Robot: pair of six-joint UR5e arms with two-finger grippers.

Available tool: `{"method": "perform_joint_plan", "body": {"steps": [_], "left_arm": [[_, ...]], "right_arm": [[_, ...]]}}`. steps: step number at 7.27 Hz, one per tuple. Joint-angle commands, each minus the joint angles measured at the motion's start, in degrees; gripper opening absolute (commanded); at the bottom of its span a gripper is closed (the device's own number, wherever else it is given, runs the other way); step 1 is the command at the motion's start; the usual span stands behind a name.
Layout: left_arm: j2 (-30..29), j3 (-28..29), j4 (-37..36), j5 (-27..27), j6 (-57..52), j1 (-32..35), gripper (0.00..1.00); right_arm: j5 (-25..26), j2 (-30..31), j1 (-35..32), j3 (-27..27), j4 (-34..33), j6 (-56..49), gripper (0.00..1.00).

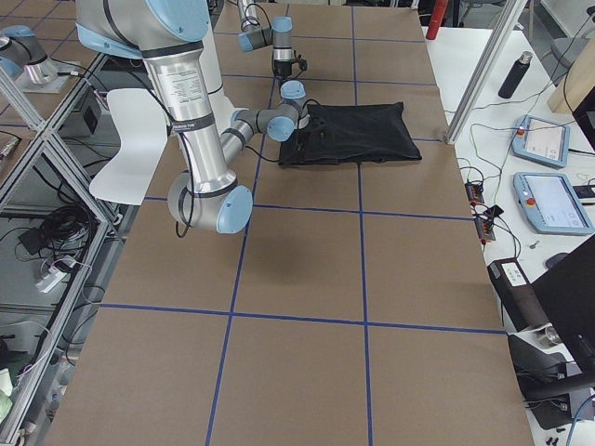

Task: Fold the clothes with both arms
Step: 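Move the right gripper to the other near corner while the left holds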

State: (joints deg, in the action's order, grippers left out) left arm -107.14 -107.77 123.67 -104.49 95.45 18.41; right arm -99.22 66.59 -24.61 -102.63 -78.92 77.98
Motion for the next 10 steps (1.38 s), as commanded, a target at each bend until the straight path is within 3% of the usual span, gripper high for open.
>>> {"method": "perform_joint_plan", "body": {"steps": [1,7,8,10], "left_arm": [[0.0,0.2,0.0,0.0,0.0,-0.1,0.00],[0.0,0.0,0.1,-0.1,0.0,0.0,0.00],[0.0,-0.1,0.1,-0.1,0.1,0.0,0.00],[0.0,-0.2,0.0,-0.1,0.1,0.0,0.00]], "right_arm": [[1.6,-0.4,0.2,1.2,0.3,1.7,0.86],[3.1,-3.8,0.7,4.5,0.5,4.1,0.73],[3.2,-3.9,0.8,4.5,0.5,4.7,0.57],[3.2,-4.2,0.9,4.2,0.5,9.1,0.00]]}}
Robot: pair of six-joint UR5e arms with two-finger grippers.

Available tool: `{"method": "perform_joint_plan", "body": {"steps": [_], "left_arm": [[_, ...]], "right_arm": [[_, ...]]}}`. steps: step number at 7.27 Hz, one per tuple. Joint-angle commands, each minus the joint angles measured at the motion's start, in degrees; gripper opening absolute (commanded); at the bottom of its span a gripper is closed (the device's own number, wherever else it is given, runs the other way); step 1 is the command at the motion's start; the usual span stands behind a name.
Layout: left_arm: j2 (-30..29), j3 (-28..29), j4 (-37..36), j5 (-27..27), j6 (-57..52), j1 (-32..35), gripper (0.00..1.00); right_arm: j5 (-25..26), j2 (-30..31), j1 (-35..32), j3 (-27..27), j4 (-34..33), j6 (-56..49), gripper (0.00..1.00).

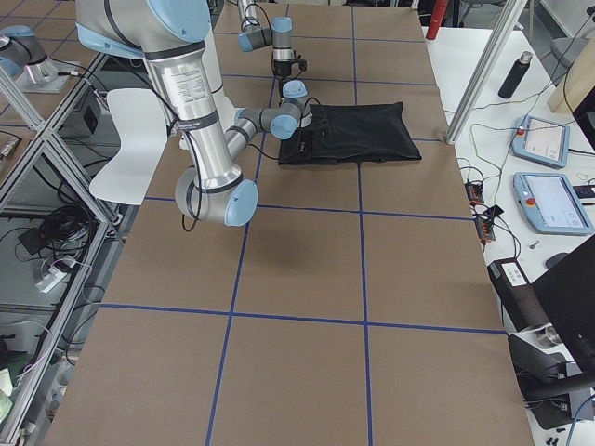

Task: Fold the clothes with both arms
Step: 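Move the right gripper to the other near corner while the left holds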

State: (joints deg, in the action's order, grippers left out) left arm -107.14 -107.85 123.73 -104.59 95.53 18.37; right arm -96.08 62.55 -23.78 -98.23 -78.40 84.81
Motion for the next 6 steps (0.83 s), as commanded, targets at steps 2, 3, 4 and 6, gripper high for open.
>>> {"method": "perform_joint_plan", "body": {"steps": [2,3,4,6], "left_arm": [[0.0,-0.1,-0.1,0.0,0.0,0.0,0.00],[0.0,-0.1,0.0,0.0,0.0,0.0,0.00],[0.0,-0.2,-0.1,0.0,0.0,0.0,0.00],[-0.1,-0.3,0.0,-0.2,-0.1,0.1,0.00]], "right_arm": [[-0.1,-0.1,0.0,-0.5,-0.1,2.4,0.00],[-0.2,-0.1,0.1,-0.6,-0.2,2.4,0.00],[-0.3,-0.1,0.1,-0.9,-0.3,2.4,0.00],[-1.8,0.1,0.1,-4.1,-0.8,2.4,0.00]]}}
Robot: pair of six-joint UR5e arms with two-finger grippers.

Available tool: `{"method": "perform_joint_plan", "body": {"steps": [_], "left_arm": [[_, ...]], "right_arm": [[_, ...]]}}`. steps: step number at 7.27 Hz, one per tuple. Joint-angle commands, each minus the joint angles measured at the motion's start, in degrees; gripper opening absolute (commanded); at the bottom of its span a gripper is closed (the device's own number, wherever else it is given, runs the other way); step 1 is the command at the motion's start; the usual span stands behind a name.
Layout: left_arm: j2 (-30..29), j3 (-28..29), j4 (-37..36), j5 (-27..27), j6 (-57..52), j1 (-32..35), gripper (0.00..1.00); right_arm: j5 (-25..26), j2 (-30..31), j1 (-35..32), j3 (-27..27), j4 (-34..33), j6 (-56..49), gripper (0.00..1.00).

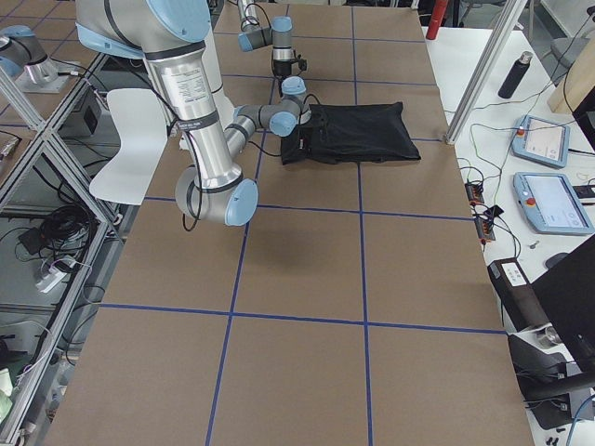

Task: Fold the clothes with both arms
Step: 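Move the right gripper to the other near corner while the left holds, then lift the near edge with both grippers and carry it away from the robot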

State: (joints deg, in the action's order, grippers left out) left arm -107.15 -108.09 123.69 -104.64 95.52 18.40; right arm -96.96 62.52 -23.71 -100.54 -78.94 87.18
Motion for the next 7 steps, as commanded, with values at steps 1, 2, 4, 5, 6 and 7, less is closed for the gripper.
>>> {"method": "perform_joint_plan", "body": {"steps": [1,2,4,5,6,7], "left_arm": [[-0.1,-0.2,0.1,-0.7,-0.1,0.1,0.00],[0.1,-1.8,0.0,-2.5,-0.2,0.3,0.00],[3.8,-8.5,-0.1,-3.0,-0.1,0.2,0.00],[6.2,-13.0,-0.1,-3.4,0.5,0.0,0.00],[6.9,-16.8,-2.5,-4.7,0.7,0.0,0.00],[5.2,-18.2,-8.4,-7.4,0.5,0.0,0.00]], "right_arm": [[-2.4,0.8,0.1,-3.7,-0.5,0.0,0.00],[-2.7,1.0,1.2,-7.2,-3.6,0.0,0.00],[-2.8,3.7,5.8,-17.6,-11.1,0.1,0.00],[-2.7,6.4,8.0,-22.4,-12.0,0.2,0.00],[-2.7,8.2,8.7,-25.3,-12.1,0.4,0.00],[-2.8,8.1,8.9,-25.2,-12.1,0.4,0.00]]}}
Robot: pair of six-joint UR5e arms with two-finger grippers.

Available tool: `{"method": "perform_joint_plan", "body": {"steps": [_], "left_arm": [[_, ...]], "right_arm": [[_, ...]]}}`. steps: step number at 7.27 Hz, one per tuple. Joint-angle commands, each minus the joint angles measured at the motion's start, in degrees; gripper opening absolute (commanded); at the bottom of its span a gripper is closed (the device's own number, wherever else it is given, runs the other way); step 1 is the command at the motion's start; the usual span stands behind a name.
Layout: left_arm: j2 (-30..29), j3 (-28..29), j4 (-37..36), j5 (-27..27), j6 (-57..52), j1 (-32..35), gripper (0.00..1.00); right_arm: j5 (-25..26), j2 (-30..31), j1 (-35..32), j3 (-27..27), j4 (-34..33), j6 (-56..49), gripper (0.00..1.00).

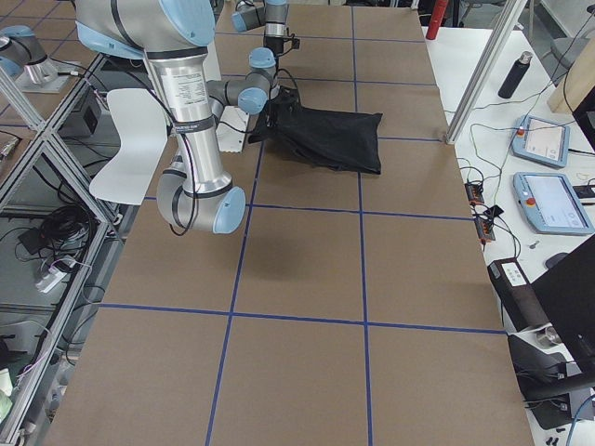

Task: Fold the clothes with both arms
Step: 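Lift the near edge with both grippers and carry it away from the robot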

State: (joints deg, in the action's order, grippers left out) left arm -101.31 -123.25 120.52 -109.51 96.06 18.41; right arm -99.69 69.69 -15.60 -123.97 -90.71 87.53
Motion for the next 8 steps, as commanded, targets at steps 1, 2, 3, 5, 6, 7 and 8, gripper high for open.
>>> {"method": "perform_joint_plan", "body": {"steps": [1,2,3,5,6,7,8], "left_arm": [[-3.3,-2.1,-8.9,-3.1,-0.7,0.7,0.00],[-4.9,-0.3,-9.2,-3.1,-1.4,3.3,0.00],[-6.8,2.8,-9.3,-3.1,-4.5,6.0,0.00],[-11.5,9.8,-9.4,-3.2,-8.2,10.8,0.00],[-14.2,13.1,-10.6,-3.3,-10.3,13.6,0.00],[-17.9,16.3,-14.0,-3.4,-14.1,16.5,0.00],[-21.7,20.0,-16.2,-3.5,-17.0,19.4,0.00]], "right_arm": [[0.2,0.6,0.4,-0.9,-0.3,0.0,0.00],[0.2,0.4,-1.8,-0.2,-0.3,0.0,0.00],[0.1,0.0,-4.3,1.3,-0.1,-0.5,0.00],[0.1,-6.1,-8.4,9.3,0.5,-0.8,0.00],[-0.1,-9.9,-10.6,14.4,0.6,-0.9,0.00],[-1.3,-10.6,-13.0,16.5,0.6,-1.9,0.00],[-2.4,-10.7,-15.0,16.7,0.6,-3.1,0.00]]}}
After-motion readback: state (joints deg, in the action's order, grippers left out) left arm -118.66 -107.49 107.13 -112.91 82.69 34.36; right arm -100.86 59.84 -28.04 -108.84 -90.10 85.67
